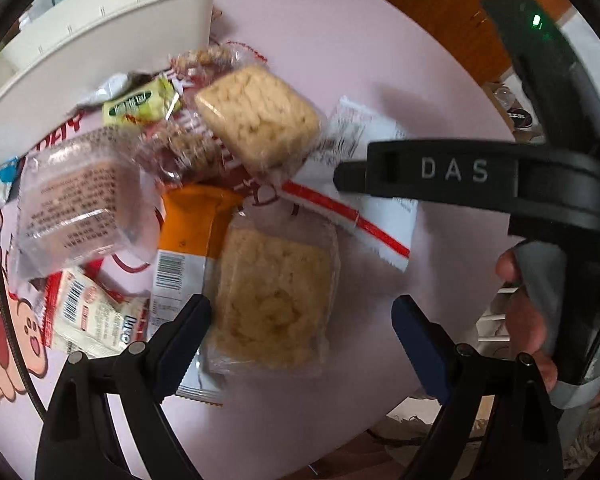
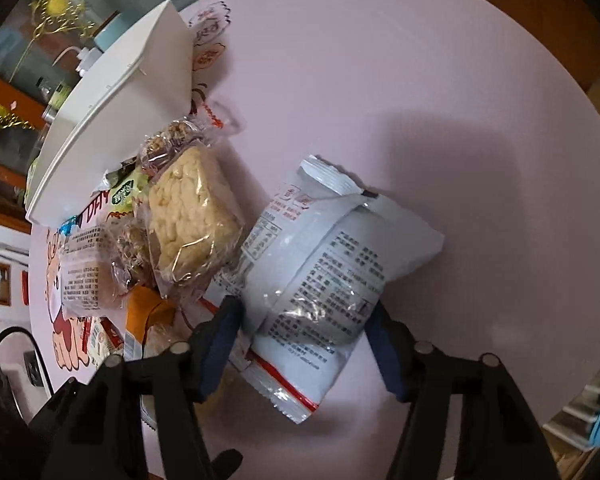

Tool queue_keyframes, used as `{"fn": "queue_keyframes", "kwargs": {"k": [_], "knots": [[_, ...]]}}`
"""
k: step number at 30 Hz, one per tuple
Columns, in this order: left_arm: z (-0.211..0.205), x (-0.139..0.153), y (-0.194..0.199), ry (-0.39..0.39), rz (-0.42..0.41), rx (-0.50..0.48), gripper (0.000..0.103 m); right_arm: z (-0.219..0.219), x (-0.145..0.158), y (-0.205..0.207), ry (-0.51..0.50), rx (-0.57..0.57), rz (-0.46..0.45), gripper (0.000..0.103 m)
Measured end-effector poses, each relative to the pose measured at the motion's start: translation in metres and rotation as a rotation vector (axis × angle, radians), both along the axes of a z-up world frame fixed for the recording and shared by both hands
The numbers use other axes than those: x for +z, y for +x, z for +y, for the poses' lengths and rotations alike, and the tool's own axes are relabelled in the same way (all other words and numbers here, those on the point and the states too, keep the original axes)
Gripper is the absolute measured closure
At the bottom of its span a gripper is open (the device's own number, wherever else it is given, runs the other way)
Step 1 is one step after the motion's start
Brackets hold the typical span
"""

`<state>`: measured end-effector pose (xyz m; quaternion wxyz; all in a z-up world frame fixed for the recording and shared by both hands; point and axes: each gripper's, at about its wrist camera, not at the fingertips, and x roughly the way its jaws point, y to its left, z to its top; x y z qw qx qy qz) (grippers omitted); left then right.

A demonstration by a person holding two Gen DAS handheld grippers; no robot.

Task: Organize snacks
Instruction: 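Grasp the clear puffed-snack bag with left tool while right tool grasps white-red bag, then carry both bags over the white tray and release them inside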

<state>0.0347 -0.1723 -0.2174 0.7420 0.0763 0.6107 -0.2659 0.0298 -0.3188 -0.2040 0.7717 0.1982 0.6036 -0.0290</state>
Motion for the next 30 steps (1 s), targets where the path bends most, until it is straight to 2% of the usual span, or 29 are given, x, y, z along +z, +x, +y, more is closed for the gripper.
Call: {"fn": "queue_keyframes", "kwargs": {"k": [2, 4, 7, 8, 14, 17, 22, 30], "knots": [[-0.005, -0.004, 0.000, 0.012, 0.001, 0.006, 0.012, 0.000, 0.003, -0.001, -0.003, 0.014, -0.015, 0.059], [-0.011, -0.009, 0.000, 0.034, -0.008, 0.008, 0.016, -0.001, 0.005, -0.001, -0.012, 0.018, -0.024, 0.062], [-0.025, -0.018, 0.002, 0.092, -0.034, 0.006, 0.033, -0.005, 0.007, 0.000, -0.028, 0.021, -0.034, 0.065], [-0.032, -0.025, 0.005, 0.107, -0.042, 0.004, 0.043, -0.007, 0.008, -0.001, -0.025, 0.022, -0.036, 0.066], [-0.055, -0.030, 0.005, 0.163, -0.091, -0.031, 0.049, -0.017, 0.018, -0.010, -0.005, 0.028, -0.053, 0.070], [-0.055, -0.028, 0.009, 0.123, -0.078, -0.017, 0.051, -0.016, 0.027, -0.012, -0.006, 0.042, -0.073, 0.070], [-0.044, -0.009, 0.015, 0.079, -0.118, 0.006, 0.053, -0.009, 0.051, -0.013, -0.012, 0.079, -0.122, 0.070], [-0.016, 0.058, 0.025, 0.026, -0.261, 0.113, 0.054, 0.016, 0.115, -0.009, -0.002, 0.183, -0.276, 0.070]]}}
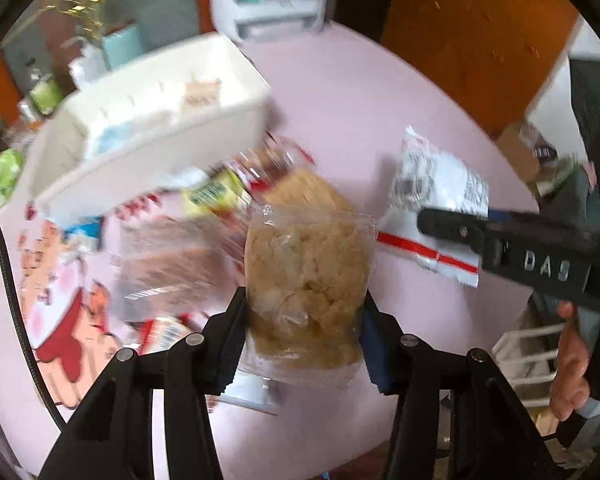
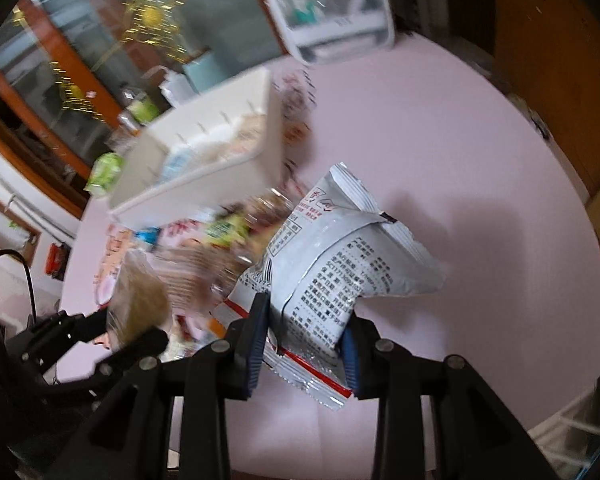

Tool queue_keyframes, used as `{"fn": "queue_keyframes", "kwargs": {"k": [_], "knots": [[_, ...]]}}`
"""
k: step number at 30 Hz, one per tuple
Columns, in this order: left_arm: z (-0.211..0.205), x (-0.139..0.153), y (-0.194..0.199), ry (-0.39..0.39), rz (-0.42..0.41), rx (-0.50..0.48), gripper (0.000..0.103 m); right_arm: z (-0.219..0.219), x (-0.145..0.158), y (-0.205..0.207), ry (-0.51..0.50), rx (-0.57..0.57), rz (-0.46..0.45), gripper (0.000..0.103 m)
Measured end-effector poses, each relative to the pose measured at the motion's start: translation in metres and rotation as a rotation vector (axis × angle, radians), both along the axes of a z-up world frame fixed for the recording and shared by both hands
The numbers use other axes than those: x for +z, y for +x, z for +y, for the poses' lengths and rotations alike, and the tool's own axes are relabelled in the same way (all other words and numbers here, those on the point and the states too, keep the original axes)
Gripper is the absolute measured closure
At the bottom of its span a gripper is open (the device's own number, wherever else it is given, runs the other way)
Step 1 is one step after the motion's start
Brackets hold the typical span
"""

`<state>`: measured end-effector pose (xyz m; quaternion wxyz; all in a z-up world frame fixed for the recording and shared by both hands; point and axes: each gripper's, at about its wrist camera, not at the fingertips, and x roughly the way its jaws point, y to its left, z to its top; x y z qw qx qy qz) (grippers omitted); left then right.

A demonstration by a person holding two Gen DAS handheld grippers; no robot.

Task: Organize snacks
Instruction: 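Carry both bags over the white tray and release them inside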

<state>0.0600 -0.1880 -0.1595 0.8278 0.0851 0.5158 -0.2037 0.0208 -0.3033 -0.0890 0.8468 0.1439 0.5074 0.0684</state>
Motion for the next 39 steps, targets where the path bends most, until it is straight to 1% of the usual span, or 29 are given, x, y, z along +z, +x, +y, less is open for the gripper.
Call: {"fn": "queue_keyframes", "kwargs": {"k": [2, 4, 6, 7, 12, 14, 18, 24, 27, 30, 33, 39], "knots": [[0.024, 0.019, 0.003, -0.032, -0.026, 0.040, 0.054, 0.008, 0.015, 0.004, 0.002, 0.031, -0.037, 0.070], [0.039, 0.040, 0.003, -0.061, -0.060, 0.082, 0.054, 0.018, 0.029, 0.007, -0.002, 0.061, -0.077, 0.070], [0.058, 0.065, 0.004, -0.074, -0.114, 0.123, 0.053, 0.029, 0.045, 0.011, -0.005, 0.092, -0.114, 0.070], [0.073, 0.083, -0.009, -0.078, -0.140, 0.139, 0.053, 0.034, 0.051, 0.014, -0.010, 0.105, -0.128, 0.070], [0.113, 0.123, 0.004, -0.089, -0.236, 0.200, 0.053, 0.065, 0.080, 0.037, -0.052, 0.161, -0.196, 0.070], [0.125, 0.142, 0.000, -0.090, -0.261, 0.220, 0.053, 0.077, 0.089, 0.051, -0.071, 0.173, -0.213, 0.070], [0.151, 0.165, 0.023, -0.078, -0.295, 0.273, 0.053, 0.095, 0.105, 0.071, -0.112, 0.196, -0.253, 0.069], [0.182, 0.181, 0.068, -0.089, -0.310, 0.322, 0.053, 0.119, 0.123, 0.113, -0.159, 0.185, -0.299, 0.069], [0.190, 0.181, 0.094, -0.084, -0.310, 0.327, 0.053, 0.128, 0.124, 0.136, -0.174, 0.163, -0.300, 0.069], [0.195, 0.180, 0.118, -0.073, -0.325, 0.339, 0.053, 0.134, 0.117, 0.158, -0.184, 0.141, -0.283, 0.069], [0.201, 0.171, 0.143, -0.072, -0.312, 0.355, 0.053, 0.138, 0.103, 0.177, -0.197, 0.126, -0.253, 0.068], [0.214, 0.133, 0.194, -0.095, -0.212, 0.387, 0.053, 0.145, 0.072, 0.203, -0.211, 0.114, -0.177, 0.068]]}}
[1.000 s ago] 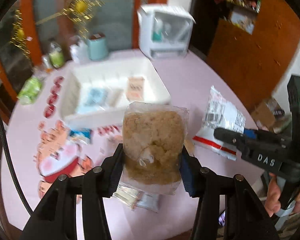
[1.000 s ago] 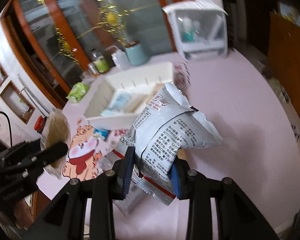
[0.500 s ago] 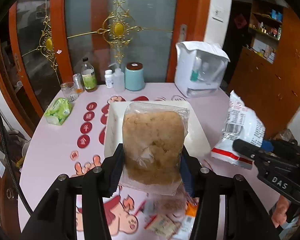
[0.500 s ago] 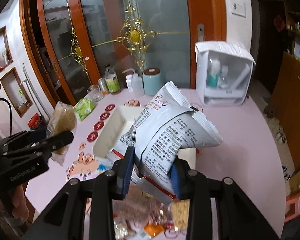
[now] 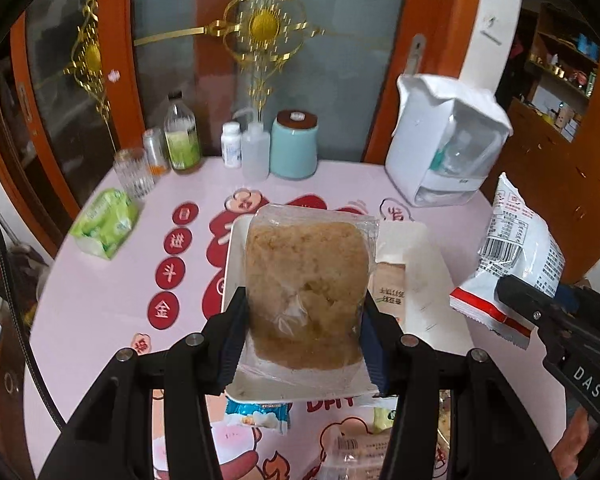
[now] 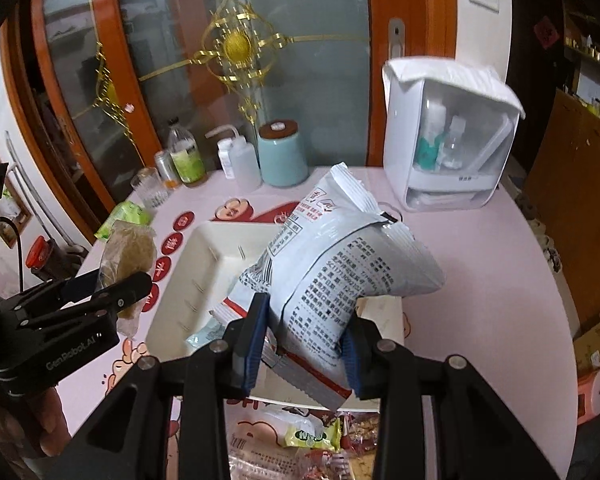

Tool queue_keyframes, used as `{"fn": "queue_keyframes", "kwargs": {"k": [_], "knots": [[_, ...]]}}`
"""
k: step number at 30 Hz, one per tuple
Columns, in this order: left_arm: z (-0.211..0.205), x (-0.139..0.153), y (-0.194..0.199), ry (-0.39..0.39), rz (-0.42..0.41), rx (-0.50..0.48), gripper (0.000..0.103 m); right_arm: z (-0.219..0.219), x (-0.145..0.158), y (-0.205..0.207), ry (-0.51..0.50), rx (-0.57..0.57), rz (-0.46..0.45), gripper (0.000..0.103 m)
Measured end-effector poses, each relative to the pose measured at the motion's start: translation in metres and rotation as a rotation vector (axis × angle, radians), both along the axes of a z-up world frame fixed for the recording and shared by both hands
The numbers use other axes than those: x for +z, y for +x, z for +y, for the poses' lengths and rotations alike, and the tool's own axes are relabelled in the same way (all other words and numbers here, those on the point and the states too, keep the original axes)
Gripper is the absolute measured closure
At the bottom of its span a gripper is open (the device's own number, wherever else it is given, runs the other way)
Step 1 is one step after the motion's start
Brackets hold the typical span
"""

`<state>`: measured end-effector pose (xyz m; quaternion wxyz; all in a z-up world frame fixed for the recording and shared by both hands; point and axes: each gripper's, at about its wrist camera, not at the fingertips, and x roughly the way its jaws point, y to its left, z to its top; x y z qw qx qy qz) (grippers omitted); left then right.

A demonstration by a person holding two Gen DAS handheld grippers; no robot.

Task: Organize snacks
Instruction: 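Carry both bags over the white tray and release them inside, then grasp the clear printed bread bag with left tool while right tool grasps puffed-corn bag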

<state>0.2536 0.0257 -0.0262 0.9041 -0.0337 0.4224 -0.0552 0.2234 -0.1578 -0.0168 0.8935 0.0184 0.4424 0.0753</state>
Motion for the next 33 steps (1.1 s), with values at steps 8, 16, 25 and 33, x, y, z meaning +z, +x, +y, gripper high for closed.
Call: {"fn": "queue_keyframes", "kwargs": {"k": [8, 16, 25, 33], "knots": [[-0.003, -0.037, 0.030, 0.009, 0.062, -0.011, 0.053, 0.000, -0.027, 0.017, -0.013, -0.018, 0.067, 0.068], [-0.010, -0.053, 0.041, 0.015, 0.084, -0.012, 0.053, 0.003, -0.038, 0.021, -0.024, -0.010, 0.090, 0.068], [-0.015, -0.061, 0.047, 0.030, 0.102, -0.008, 0.034, 0.007, -0.060, 0.033, 0.007, -0.009, 0.184, 0.052], [-0.010, -0.058, 0.041, 0.016, 0.109, -0.001, 0.016, 0.001, -0.048, 0.020, 0.041, -0.019, 0.163, 0.047]]}}
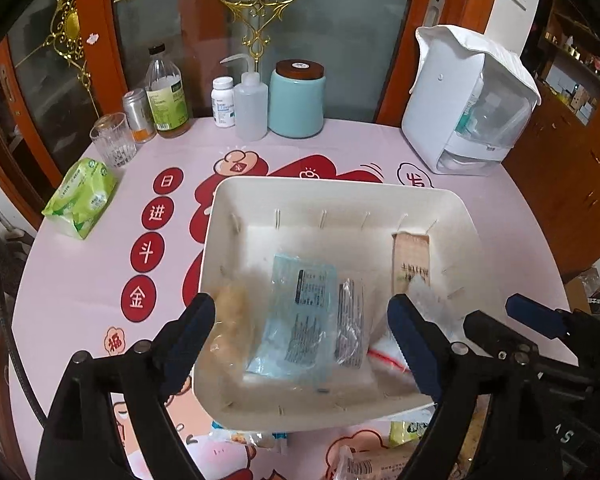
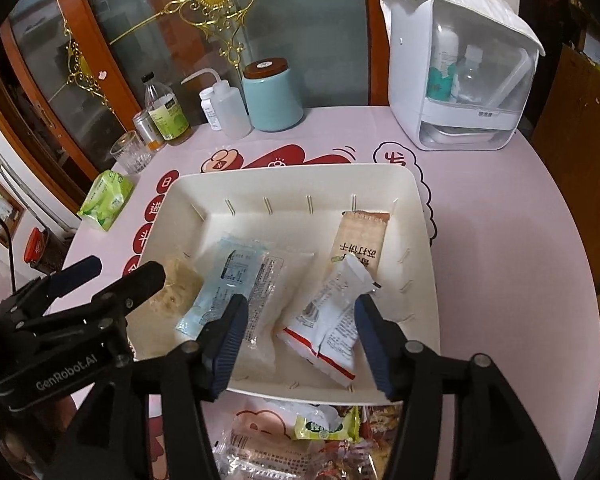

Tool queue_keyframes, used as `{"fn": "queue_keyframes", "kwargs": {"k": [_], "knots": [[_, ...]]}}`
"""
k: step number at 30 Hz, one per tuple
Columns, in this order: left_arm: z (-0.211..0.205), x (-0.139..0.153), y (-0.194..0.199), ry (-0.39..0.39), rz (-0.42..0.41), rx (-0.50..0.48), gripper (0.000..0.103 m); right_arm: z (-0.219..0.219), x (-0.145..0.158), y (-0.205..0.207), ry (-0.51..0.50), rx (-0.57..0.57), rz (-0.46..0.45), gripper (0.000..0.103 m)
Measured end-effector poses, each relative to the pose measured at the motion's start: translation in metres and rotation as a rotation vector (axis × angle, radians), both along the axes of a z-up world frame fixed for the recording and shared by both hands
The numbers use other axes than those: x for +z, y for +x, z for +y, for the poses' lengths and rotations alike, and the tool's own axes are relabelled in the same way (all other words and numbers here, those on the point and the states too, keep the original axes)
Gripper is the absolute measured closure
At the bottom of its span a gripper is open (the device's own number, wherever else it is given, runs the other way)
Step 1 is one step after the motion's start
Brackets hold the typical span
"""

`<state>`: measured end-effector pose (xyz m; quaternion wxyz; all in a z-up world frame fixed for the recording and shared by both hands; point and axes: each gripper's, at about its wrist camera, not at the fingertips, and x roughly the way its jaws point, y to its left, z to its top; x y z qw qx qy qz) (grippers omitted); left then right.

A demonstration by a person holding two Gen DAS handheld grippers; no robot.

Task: Organize snacks
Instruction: 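Grasp the clear printed bread bag with left tool while right tool grasps puffed-corn bag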

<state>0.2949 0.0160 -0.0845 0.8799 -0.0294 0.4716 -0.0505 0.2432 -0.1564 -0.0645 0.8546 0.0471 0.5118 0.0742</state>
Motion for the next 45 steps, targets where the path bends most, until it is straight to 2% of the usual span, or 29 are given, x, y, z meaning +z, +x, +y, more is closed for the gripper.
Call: {"fn": "queue_keyframes", "kwargs": {"k": [13, 21, 29, 39, 45], "knots": [[0.004, 0.040, -0.050, 0.018, -0.069, 0.030, 0.016, -0.021, 0.035, -0.052, 0.016, 0.023, -0.064, 0.047], [-0.007, 0.046, -0.099, 0.013, -0.082, 0.008, 0.015, -0.044, 0.032, -0.093, -0.015, 0.035, -0.068, 0.047], [-0.030, 0.014, -0.138, 0.007, -0.028, -0.067, 0.015, -0.076, -0.003, -0.121, -0.017, 0.017, 0.006, 0.047], [-0.069, -0.060, -0.165, -0.035, 0.158, -0.237, 0.015, -0.103, -0.070, -0.139, -0.007, -0.011, 0.153, 0.047], [-0.090, -0.094, -0.167, 0.002, 0.235, -0.269, 0.015, -0.105, -0.093, -0.144, -0.034, -0.002, 0.191, 0.047]]}}
